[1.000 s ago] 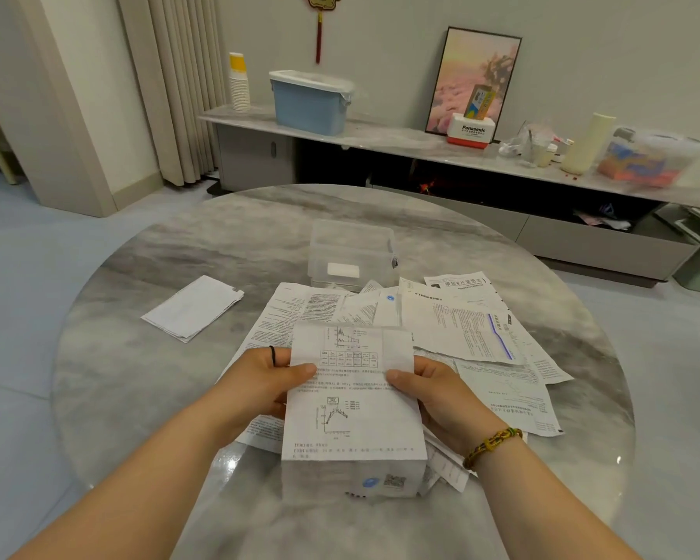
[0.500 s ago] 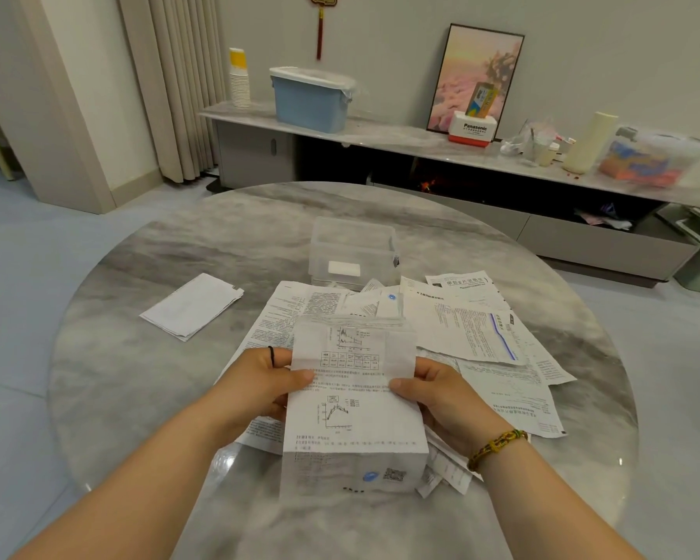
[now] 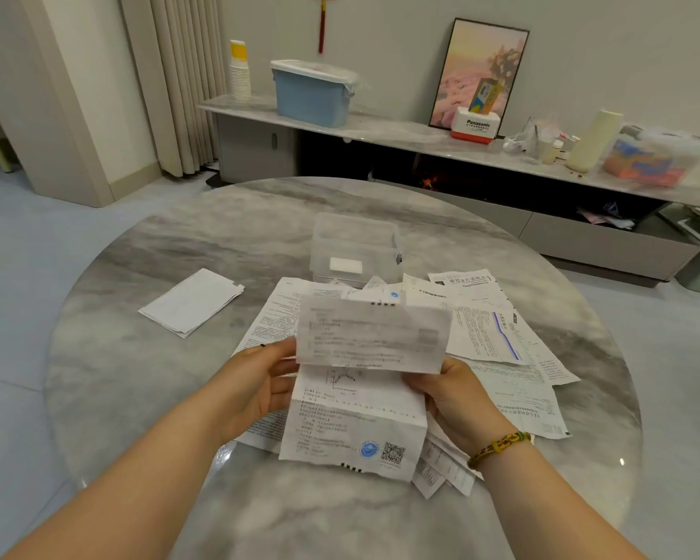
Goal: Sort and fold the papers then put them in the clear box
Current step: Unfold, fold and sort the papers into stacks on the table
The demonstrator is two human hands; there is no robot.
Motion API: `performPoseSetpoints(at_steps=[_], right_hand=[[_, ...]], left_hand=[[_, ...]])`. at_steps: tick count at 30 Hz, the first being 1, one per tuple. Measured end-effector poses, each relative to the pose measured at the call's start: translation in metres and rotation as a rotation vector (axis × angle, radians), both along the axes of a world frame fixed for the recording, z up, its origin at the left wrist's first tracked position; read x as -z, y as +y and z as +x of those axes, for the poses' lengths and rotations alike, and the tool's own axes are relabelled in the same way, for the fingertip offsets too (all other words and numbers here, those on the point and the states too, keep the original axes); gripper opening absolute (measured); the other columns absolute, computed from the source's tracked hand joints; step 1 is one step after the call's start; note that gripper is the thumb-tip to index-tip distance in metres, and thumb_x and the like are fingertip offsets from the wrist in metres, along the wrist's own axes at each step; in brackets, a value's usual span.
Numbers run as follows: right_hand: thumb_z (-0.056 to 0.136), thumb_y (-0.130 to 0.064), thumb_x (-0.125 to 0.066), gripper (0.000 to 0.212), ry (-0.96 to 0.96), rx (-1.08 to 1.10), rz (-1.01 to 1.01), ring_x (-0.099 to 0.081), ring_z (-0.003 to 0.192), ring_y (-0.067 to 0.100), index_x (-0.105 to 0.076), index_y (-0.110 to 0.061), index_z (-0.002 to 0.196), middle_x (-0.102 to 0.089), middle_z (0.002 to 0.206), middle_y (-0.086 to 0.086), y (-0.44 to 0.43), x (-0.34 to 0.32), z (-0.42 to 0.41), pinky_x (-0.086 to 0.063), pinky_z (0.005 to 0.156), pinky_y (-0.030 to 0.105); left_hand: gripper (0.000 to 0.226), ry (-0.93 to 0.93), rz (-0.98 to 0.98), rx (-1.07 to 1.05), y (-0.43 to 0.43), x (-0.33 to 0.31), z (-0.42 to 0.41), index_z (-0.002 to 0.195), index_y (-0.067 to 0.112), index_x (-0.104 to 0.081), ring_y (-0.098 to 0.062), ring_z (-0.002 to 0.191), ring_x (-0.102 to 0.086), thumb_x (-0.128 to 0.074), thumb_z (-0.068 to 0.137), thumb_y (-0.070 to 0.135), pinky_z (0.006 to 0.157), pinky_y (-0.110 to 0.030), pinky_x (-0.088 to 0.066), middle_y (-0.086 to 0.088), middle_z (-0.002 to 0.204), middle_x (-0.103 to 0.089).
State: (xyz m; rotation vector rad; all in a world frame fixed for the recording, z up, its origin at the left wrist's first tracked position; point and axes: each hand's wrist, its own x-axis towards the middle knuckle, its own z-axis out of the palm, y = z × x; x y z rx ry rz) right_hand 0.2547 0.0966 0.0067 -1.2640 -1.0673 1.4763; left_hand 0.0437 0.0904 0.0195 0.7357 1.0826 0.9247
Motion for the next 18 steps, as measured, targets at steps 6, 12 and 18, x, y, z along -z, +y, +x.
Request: performPoseSetpoints(at_steps=[6,12,18], right_hand=[[0.079,0.017,-0.052,0.034,-0.101,0.091,0.056,-0.064,0.075,0.011,-0.07,-0.011,0.069,-0.069,0.074,-0.005,0.0017,-0.004,-0.0007,-0.055,0.064,0.016],[0.086,0.008,-0.05,0.028,-0.085,0.106,0.003,-0.06,0.064,0.01,-0.062,-0.018,0.086,-0.066,0.073,-0.002,-0.0002,-0.0073,-0.0022,-0.051,0.05,0.015],[0.097,-0.03,-0.038,0.031,0.001,-0.048,-0.233,-0.063,0.07,0.019,-0.063,-0.012,0.095,-0.068,0.083,0.007,0.0003,-0.0047,-0.0017,-0.051,0.059,0.028]], left_hand=[[0.029,0.133,-0.113,0.187,-0.0004,0.0101,-0.0037,0.096,0.012,-0.064,-0.02,0.073,-0.067,-0.048,0.091,0.036,0.067,-0.03,-0.055,-0.007,0.084,-0.073],[0.017,0.184,-0.059,0.162,-0.0021,0.0105,-0.0005,0.084,0.01,-0.066,-0.01,0.055,-0.069,-0.055,0.086,-0.002,0.048,-0.019,-0.053,0.0,0.068,-0.073],[0.015,0.184,0.062,-0.078,0.0024,0.008,0.0003,0.084,0.007,-0.061,-0.007,0.048,-0.066,-0.056,0.084,-0.007,0.043,-0.017,-0.051,0.004,0.058,-0.07]])
